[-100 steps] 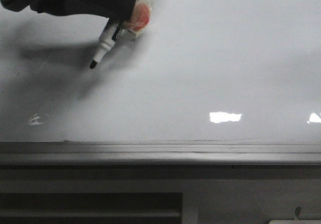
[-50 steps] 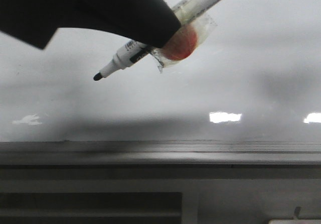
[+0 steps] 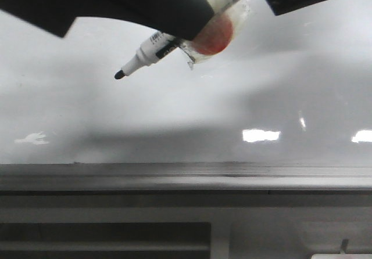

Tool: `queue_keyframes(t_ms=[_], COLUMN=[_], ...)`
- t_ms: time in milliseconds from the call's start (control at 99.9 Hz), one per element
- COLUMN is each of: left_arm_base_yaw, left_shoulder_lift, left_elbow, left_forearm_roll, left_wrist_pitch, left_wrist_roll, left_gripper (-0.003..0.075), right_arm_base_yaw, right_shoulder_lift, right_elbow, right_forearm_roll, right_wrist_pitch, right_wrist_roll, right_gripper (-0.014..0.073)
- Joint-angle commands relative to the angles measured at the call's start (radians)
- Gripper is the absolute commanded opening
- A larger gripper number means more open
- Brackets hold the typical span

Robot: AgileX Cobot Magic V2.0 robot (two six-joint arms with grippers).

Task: Write number 2 on whiteboard

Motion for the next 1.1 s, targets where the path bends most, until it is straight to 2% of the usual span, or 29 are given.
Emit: queue_keyframes(t_ms=[0, 70, 330, 370, 480, 530, 600, 730, 790, 880, 951, 1011, 1091], left_arm_base_yaw=[-0.007, -0.007, -0.007, -0.007, -0.007, -0.005, -0.005, 0.009, 0.028, 0.074, 0.121, 0.168, 0.227], left_shoulder_lift=[-0.017, -0.017, -0.017, -0.017, -0.017, -0.017, -0.02, -0.042, -0.059, -0.101, -0.144, -0.18, -0.235], left_elbow=[-0.034, -0.034, -0.034, -0.034, -0.034, -0.034, -0.034, -0.034, -0.034, -0.034, -0.034, -0.027, -0.007], left_forearm_roll=[0.0, 0.0, 0.009, 0.009, 0.005, -0.004, -0.008, -0.014, -0.014, -0.018, -0.038, -0.073, -0.14], left_wrist_pitch=[-0.078, -0.078, -0.099, -0.104, -0.104, -0.104, -0.104, -0.104, -0.104, -0.102, -0.102, -0.102, -0.104], left_wrist_roll=[-0.001, -0.001, -0.001, -0.001, -0.001, -0.001, -0.004, -0.017, -0.04, -0.087, -0.129, -0.144, -0.144], left_gripper=[-0.002, -0.002, -0.002, -0.0019, 0.0005, 0.0059, 0.0185, 0.0491, 0.0533, 0.0519, 0.0474, 0.0405, 0.0256], right_arm_base_yaw=[0.017, 0.022, 0.022, 0.022, 0.022, 0.022, 0.022, 0.022, 0.022, 0.022, 0.022, 0.022, 0.022], right_shoulder_lift=[0.004, 0.013, 0.017, 0.017, 0.017, 0.017, 0.017, 0.015, 0.008, -0.025, -0.073, -0.133, -0.219], right_elbow=[-0.034, -0.034, -0.034, -0.034, -0.034, -0.034, -0.034, -0.034, -0.027, 0.012, 0.068, 0.123, 0.203], right_forearm_roll=[0.08, 0.082, 0.095, 0.095, 0.095, 0.095, 0.095, 0.095, 0.095, 0.095, 0.105, 0.136, 0.242], right_wrist_pitch=[-0.003, -0.014, -0.011, -0.005, 0.013, 0.009, -0.008, -0.023, -0.03, -0.1, -0.199, -0.282, -0.37], right_wrist_roll=[-0.03, -0.041, -0.068, -0.068, -0.088, -0.088, -0.088, -0.087, -0.087, -0.087, -0.087, -0.101, -0.198], right_gripper=[0.041, 0.0371, -0.0044, -0.0076, -0.0073, -0.0072, -0.0061, -0.0055, -0.0054, -0.0054, -0.0054, -0.0054, -0.0054])
